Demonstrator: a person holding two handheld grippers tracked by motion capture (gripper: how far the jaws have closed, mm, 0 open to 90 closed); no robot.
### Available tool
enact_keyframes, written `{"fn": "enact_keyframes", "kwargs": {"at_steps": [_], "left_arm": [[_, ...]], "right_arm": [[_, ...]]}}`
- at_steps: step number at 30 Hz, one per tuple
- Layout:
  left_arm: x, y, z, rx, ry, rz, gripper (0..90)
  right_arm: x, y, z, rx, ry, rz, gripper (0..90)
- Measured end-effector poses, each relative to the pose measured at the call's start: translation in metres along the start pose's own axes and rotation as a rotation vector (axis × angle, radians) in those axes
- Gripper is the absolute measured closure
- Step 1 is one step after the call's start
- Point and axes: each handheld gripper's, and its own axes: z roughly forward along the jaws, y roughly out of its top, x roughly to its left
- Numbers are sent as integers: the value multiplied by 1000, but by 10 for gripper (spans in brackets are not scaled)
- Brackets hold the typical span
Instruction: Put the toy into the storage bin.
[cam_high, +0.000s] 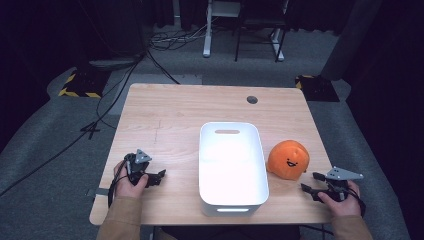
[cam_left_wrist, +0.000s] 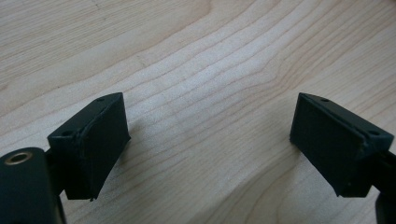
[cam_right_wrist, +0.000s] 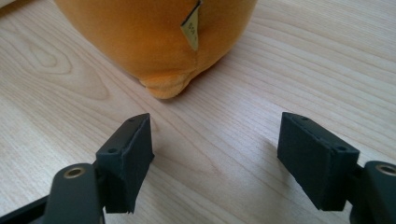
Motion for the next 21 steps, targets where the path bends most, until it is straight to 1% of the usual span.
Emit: {"fn": "enact_keyframes", "kwargs": {"at_steps": [3,4,5,9,10,11,13,17,18,21], "left_arm": [[0,0,0,-5,2,2,115],[0,0,0,-4,2,2,115],[0,0,1,-6,3,2,115],[0,0,1,-6,3,2,115],[0,0,1,-5,3,2,115],[0,0,0,-4,2,2,115],[0,0,1,-5,3,2,115],[0,0,1,-6,4,3,115],[0,0,1,-6,3,3,115],[0,0,1,-6,4,3,115]], "right_arm": [[0,-1,-1,-3,-19,10,288],[1,-1,-2,0,-22,23,322],[0,0,-4,9,-20,18,343],[1,6,-13,-26,5,25,367],[2,8,-16,-26,11,28,388],[2,10,-20,-12,20,23,401],[2,13,-25,-16,28,24,417],[4,19,-36,-56,57,21,448],[4,20,-37,-61,57,16,454],[6,25,-43,-87,75,9,459]]}}
